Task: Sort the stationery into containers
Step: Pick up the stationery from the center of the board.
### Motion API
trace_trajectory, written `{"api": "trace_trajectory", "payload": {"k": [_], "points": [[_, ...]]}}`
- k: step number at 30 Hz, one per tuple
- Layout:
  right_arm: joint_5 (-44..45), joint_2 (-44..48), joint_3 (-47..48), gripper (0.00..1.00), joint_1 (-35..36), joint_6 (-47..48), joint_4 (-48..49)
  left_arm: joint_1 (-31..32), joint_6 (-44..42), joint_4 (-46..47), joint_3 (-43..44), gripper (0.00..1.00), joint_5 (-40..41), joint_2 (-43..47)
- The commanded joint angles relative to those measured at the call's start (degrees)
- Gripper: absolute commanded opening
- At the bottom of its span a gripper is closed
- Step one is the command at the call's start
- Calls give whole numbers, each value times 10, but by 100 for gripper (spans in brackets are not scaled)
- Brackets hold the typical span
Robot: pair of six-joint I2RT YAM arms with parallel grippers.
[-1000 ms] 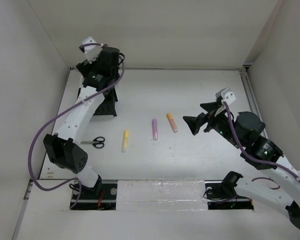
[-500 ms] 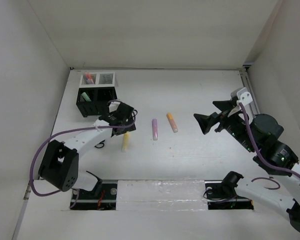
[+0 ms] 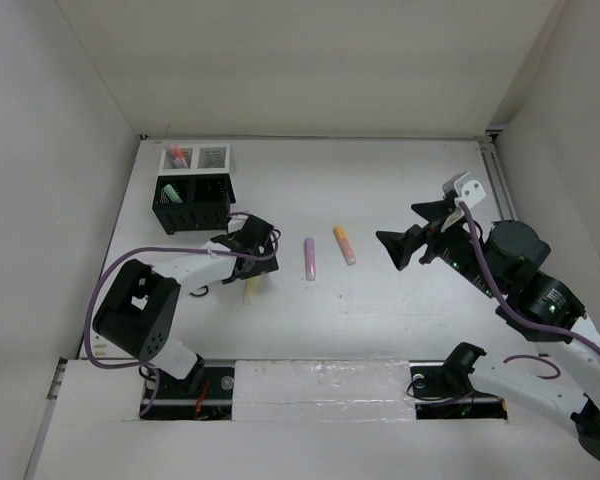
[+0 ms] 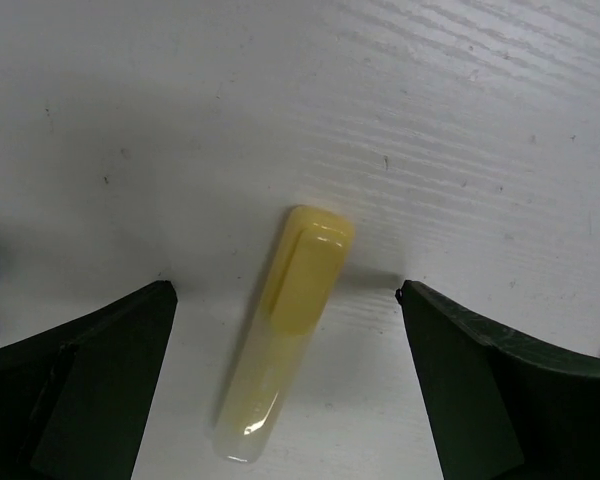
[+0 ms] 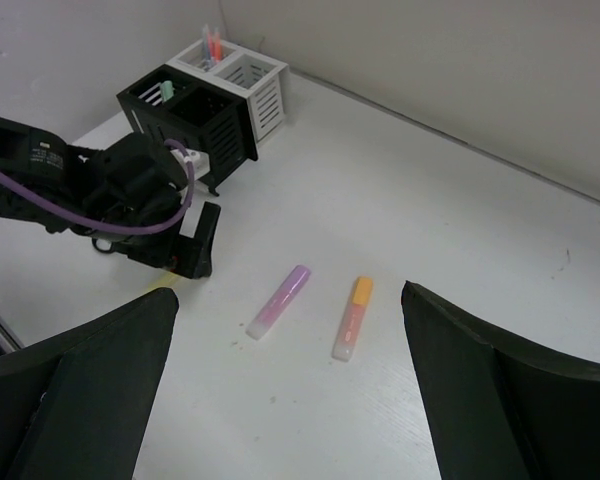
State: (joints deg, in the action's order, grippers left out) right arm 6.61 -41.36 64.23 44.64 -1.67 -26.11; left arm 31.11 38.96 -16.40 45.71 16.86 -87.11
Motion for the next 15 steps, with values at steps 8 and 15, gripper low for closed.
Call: {"api": "trace_trajectory", "payload": {"k": [8, 15], "points": [[-12, -2, 5, 100, -3, 2, 45, 2, 20, 12, -33, 61, -7, 10], [-17, -2, 5, 100, -3, 2, 45, 2, 26, 17, -60, 33, -24, 5]]}}
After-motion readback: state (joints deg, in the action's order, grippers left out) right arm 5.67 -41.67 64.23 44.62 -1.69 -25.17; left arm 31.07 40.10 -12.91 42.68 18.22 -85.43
